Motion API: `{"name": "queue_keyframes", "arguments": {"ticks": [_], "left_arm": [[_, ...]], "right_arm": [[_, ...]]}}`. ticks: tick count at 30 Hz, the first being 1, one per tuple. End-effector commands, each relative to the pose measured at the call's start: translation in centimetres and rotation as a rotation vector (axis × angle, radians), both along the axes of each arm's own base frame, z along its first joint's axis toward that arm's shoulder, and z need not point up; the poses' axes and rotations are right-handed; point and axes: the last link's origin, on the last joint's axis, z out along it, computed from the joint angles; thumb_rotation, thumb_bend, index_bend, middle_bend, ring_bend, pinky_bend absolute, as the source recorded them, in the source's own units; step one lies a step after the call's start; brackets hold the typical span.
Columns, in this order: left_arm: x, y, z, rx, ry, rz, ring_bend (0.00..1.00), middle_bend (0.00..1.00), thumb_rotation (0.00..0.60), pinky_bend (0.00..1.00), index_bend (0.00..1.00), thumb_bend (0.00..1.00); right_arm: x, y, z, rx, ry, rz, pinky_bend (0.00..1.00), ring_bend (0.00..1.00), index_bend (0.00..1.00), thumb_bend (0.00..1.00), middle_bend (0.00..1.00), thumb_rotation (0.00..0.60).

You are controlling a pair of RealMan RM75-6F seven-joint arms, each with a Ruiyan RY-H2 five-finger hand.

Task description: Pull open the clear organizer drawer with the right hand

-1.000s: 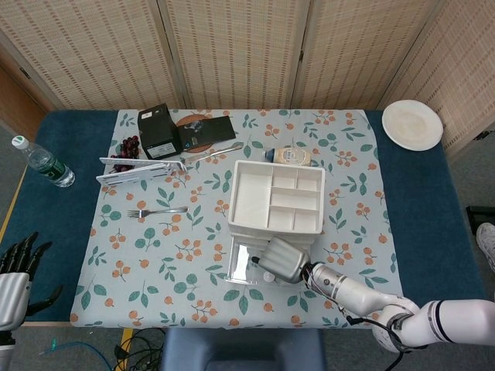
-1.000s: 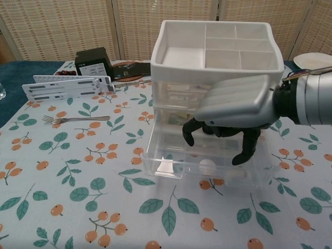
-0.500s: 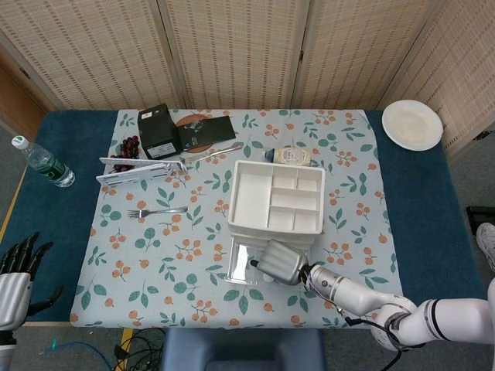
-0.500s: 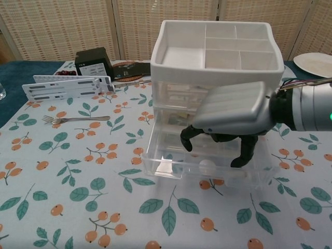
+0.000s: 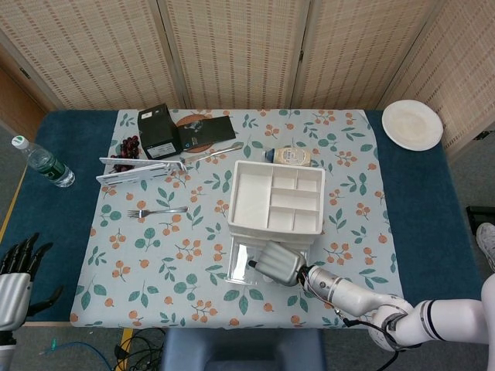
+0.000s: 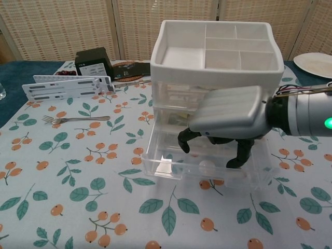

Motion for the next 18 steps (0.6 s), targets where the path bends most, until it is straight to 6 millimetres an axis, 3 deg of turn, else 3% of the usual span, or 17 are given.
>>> {"name": "queue_keyframes", "arguments": {"ticks": [1, 18], "left_arm": [[0.0, 0.0, 0.0, 0.001, 0.0, 0.0, 0.04, 0.0, 0.6, 0.07, 0.14, 0.25], [-0.1, -0.1, 0.2, 0.005, 0.003, 0.003, 0.04, 0.0, 0.6, 0.07, 0.14, 0.25]], "right_arm": [[0.1, 0.0, -0.1, -0.004, -0.006, 0.001, 1.0, 1.0, 0.3, 0.17, 1.0, 0.6], [0.7, 0.0, -1.4, -0.019, -0.042, 0.012, 1.0, 1.0, 0.3, 0.17, 1.0, 0.6]]}}
